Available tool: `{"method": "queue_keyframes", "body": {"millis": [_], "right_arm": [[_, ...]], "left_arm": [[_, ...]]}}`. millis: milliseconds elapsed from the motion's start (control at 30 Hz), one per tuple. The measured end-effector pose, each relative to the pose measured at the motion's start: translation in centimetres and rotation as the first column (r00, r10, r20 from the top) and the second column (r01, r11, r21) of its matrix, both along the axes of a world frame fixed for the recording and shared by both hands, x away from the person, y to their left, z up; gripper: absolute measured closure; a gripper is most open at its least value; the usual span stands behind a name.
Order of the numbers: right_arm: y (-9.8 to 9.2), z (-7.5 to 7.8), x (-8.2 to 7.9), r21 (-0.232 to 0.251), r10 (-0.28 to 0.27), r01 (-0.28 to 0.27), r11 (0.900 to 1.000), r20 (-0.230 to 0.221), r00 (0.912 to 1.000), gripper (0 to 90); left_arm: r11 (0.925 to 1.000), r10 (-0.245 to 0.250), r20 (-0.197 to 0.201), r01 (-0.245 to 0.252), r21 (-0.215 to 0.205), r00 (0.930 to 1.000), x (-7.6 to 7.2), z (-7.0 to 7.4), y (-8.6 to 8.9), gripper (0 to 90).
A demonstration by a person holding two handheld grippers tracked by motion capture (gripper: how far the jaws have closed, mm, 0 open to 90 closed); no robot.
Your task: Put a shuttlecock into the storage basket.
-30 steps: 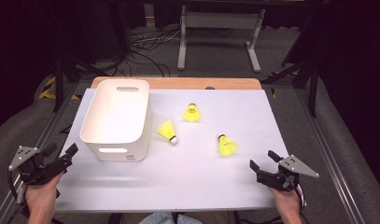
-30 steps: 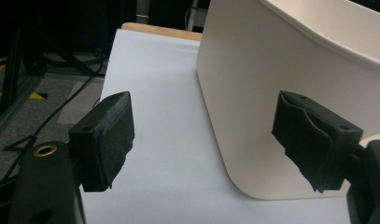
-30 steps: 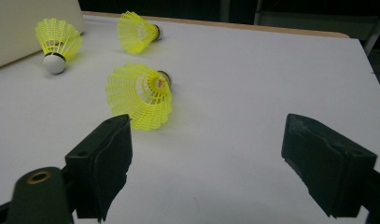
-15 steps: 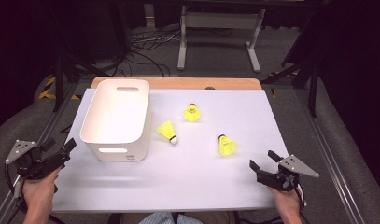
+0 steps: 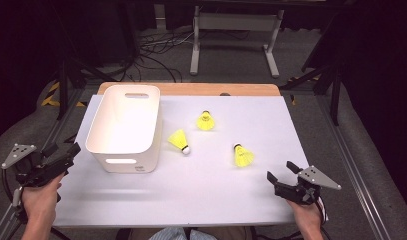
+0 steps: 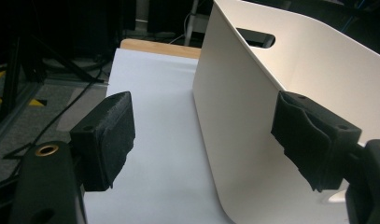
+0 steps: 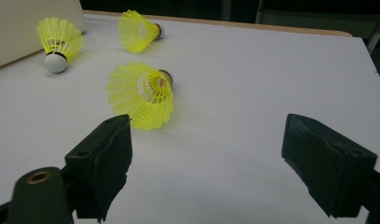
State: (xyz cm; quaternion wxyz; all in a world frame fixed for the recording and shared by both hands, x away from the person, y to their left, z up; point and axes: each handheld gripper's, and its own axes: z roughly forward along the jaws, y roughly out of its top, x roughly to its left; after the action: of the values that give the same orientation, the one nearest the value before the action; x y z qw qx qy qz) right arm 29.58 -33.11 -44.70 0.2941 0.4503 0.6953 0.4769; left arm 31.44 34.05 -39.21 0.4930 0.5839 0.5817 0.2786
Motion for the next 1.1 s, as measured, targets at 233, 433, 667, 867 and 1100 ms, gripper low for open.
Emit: {"method": "queue_keyframes", "body": {"millis": [233,433,667,867,1100], "right_arm": [[0.0,0.0,0.0,0.001,-0.003,0.003,1.000,-0.002,1.0000,16.7],[0.0,0.0,0.1,0.001,0.000,0.000,1.000,-0.003,1.0000,16.7],[0.0,0.0,0.1,-0.001,0.000,0.000,1.000,-0.005,1.0000,16.6],[0.0,-0.1,0.1,0.002,0.001,-0.001,1.000,-0.005,1.0000,16.6],[0.0,-0.1,0.2,0.002,0.007,-0.007,1.000,-0.008,0.9999,16.5]], "left_arm": [[0.9999,-0.007,-0.012,0.007,-0.011,0.9999,0.7,0.8,-0.3,21.8],[0.9997,-0.023,-0.022,0.023,-0.004,0.9995,1.1,1.6,-0.7,22.1],[0.9992,-0.041,-0.022,0.041,0.001,0.9989,1.5,2.5,-1.4,22.0],[0.9984,-0.055,-0.029,0.055,-0.008,0.9980,1.8,2.9,-2.1,22.5],[0.9969,-0.078,-0.018,0.078,0.009,0.9968,2.2,3.7,-3.1,22.9]]}}
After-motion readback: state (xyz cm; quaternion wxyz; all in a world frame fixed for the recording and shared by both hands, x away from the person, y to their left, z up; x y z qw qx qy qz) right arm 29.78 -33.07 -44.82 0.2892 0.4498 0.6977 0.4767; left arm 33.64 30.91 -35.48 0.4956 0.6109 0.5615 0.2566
